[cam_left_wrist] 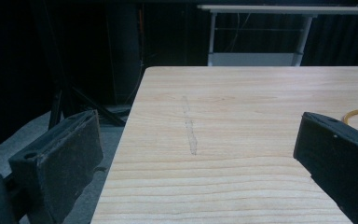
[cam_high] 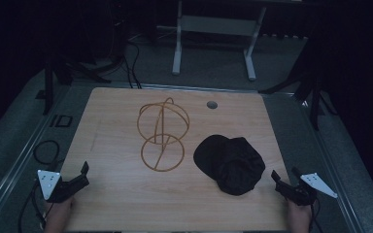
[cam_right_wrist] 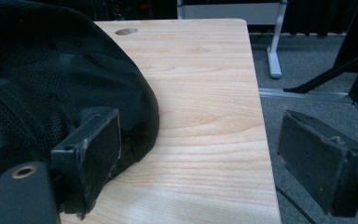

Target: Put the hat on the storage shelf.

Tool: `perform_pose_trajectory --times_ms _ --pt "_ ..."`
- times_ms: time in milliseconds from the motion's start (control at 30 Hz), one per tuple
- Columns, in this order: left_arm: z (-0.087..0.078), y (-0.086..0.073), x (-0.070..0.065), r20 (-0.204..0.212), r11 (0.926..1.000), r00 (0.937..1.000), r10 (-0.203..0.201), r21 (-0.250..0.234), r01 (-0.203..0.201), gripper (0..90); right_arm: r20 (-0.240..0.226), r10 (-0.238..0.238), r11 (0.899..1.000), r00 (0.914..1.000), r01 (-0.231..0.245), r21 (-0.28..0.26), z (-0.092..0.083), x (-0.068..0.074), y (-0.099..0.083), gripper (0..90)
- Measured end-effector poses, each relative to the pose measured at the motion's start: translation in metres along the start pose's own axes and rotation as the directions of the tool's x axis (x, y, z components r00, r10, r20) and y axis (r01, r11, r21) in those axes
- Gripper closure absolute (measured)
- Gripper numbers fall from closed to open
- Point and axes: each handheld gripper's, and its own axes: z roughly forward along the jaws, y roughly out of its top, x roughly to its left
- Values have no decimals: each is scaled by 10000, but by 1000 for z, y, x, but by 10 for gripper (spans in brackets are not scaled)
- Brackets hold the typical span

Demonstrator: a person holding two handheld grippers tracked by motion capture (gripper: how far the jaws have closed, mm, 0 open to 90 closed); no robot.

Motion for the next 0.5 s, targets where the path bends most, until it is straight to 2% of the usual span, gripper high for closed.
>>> perform_pose_trajectory --times_ms 33,100,133,167,267,300,333,500 --pt "0 0 0 2 10000 10000 -3 -5 3 18 -81 -51 10000 10000 51 -5 0 -1 0 137" --pt "0 0 0 23 10000 10000 0 3 0 18 -590 -55 9998 9982 66 193 1 -3 1 141" --pt "0 0 0 23 10000 10000 0 3 0 18 -1052 -71 9996 9944 99 259 1 -4 1 141" --pt "0 0 0 21 10000 10000 -2 10 2 18 -1150 -171 9991 9932 214 357 1 -5 1 141" --pt "0 0 0 35 10000 10000 3 23 -3 17 -1179 -253 9975 9927 329 632 0 -7 1 141" --pt "0 0 0 36 10000 10000 1 25 -1 18 -1274 162 9985 9917 -93 549 -3 -12 0 141" --pt "0 0 0 53 10000 10000 7 25 -7 17 -1254 249 9982 9918 -178 577 -4 -13 0 141" --pt "0 0 0 64 10000 10000 -6 31 6 18 -1338 287 9982 9906 -212 569 -9 -18 5 141"
